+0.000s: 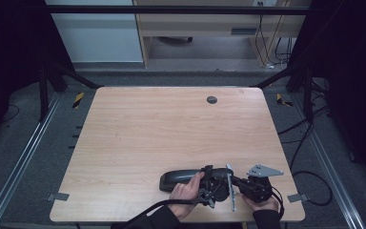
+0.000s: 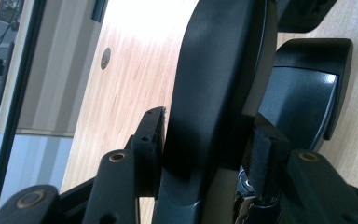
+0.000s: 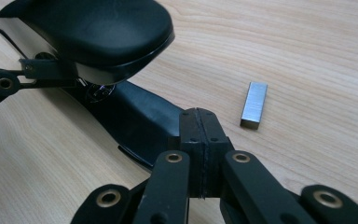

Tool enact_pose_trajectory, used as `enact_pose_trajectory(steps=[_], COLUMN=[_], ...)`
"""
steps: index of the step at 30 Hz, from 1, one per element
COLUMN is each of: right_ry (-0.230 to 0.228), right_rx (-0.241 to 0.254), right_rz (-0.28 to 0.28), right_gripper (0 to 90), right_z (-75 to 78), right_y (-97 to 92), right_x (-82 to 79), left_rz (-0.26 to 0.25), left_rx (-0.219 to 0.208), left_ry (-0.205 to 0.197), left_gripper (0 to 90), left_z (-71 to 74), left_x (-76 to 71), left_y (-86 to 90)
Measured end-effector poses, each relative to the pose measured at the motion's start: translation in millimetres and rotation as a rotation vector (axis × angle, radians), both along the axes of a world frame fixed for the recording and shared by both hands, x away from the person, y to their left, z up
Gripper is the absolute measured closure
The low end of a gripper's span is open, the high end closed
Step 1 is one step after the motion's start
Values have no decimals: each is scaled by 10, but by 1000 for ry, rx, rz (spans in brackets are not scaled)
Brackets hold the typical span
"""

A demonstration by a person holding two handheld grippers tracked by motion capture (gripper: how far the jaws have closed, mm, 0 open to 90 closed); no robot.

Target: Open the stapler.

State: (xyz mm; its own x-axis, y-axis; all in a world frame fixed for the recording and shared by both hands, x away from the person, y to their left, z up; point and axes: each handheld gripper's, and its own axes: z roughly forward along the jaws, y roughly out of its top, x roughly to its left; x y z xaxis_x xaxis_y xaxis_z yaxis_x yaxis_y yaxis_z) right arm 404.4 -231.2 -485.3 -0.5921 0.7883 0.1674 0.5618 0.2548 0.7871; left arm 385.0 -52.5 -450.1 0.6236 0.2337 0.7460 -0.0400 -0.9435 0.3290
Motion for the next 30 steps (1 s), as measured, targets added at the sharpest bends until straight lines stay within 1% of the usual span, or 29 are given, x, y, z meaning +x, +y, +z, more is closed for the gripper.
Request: enact_pose_trajectory(steps=[6,11,12,16,22,25,30], right_ry=[-3,9,2,15,23,21,29], right_rx=[-7,-7,-10,-15,-20,-30,-39], right_rz=[16,24,29,35,39,51,53], right_gripper=[900,900,900,900,900,900,900], right_z=[-13,-22,-30,-42,-56,-66,-76], right_y=[33,64,71,92,112,133,150], right_x=[-1,-3,4,9,11,18,21], left_rz=[6,7,7,7,7,7,5], left_rx=[7,7,7,10,11,12,14], left_ry=[-1,-3,-4,-6,-9,-10,-14], left_gripper=[536,536,537,537,538,539,540], left_z=[1,-1,-2,-2,-4,-5,-8], left_x=[-10,-11,-11,-13,-15,-16,-18], left_y=[-2,-4,-4,-3,-5,-5,-5])
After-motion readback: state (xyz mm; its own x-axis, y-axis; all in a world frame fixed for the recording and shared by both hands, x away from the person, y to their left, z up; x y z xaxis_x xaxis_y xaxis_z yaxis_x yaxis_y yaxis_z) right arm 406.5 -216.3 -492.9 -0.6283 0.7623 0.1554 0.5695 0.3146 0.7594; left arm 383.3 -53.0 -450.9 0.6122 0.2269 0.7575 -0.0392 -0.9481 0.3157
